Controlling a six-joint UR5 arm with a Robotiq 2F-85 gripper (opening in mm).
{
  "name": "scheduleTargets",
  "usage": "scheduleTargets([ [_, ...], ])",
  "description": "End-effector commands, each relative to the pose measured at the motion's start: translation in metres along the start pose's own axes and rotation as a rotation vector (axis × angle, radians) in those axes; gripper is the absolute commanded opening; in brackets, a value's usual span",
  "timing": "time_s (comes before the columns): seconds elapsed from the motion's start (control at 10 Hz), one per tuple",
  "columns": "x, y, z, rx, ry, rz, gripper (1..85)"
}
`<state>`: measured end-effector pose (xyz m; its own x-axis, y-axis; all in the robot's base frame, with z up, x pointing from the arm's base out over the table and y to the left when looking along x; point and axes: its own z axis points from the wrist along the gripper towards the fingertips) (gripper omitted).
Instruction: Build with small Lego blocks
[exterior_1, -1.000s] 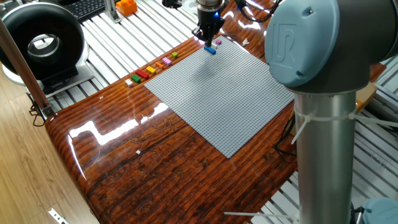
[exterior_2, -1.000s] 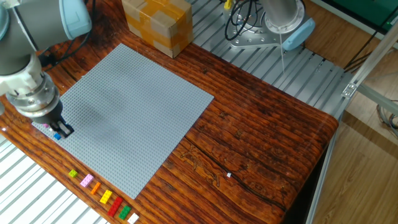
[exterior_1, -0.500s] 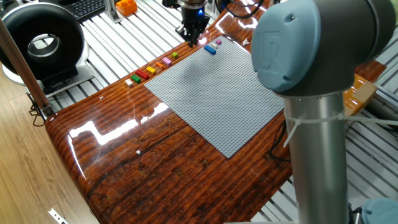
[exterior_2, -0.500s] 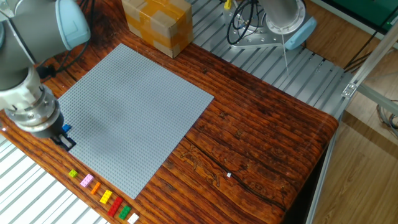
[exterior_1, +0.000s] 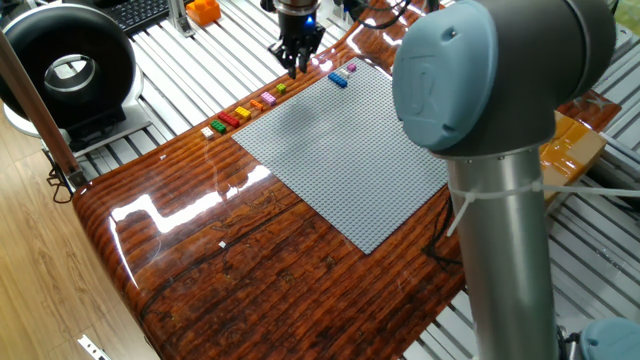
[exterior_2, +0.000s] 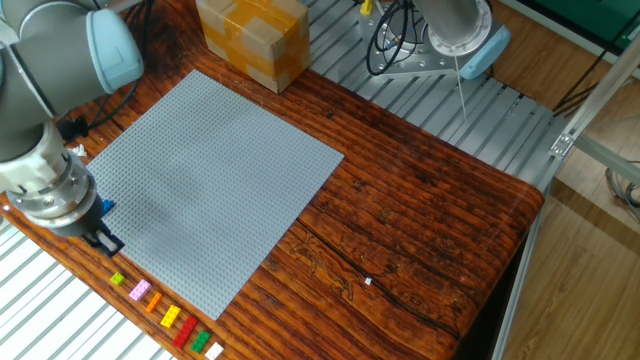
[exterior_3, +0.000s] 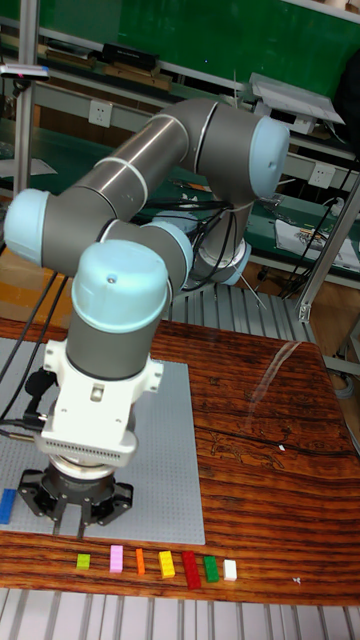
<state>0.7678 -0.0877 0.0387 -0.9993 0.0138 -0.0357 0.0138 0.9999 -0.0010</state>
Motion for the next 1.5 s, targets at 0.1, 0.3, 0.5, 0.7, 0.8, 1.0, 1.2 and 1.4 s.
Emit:
scheduleTargets([
  [0.1,-0.018,0.022,0.005,-0.029,-0.016,0.009,31.3],
  [0.3,-0.022,0.024,0.009,-0.033,-0.022,-0.007,32.0],
  [0.5,-0.026,0.025,0.015,-0.035,-0.028,-0.018,32.7],
  [0.7,-0.027,0.025,0.018,-0.036,-0.031,-0.021,32.7],
  [0.8,-0.027,0.025,0.019,-0.036,-0.031,-0.023,32.7],
  [1.0,-0.027,0.027,0.022,-0.036,-0.037,-0.021,32.3],
  [1.2,-0.026,0.031,0.026,-0.043,-0.045,-0.016,30.7],
  [1.4,-0.024,0.032,0.028,-0.044,-0.048,-0.014,30.3],
])
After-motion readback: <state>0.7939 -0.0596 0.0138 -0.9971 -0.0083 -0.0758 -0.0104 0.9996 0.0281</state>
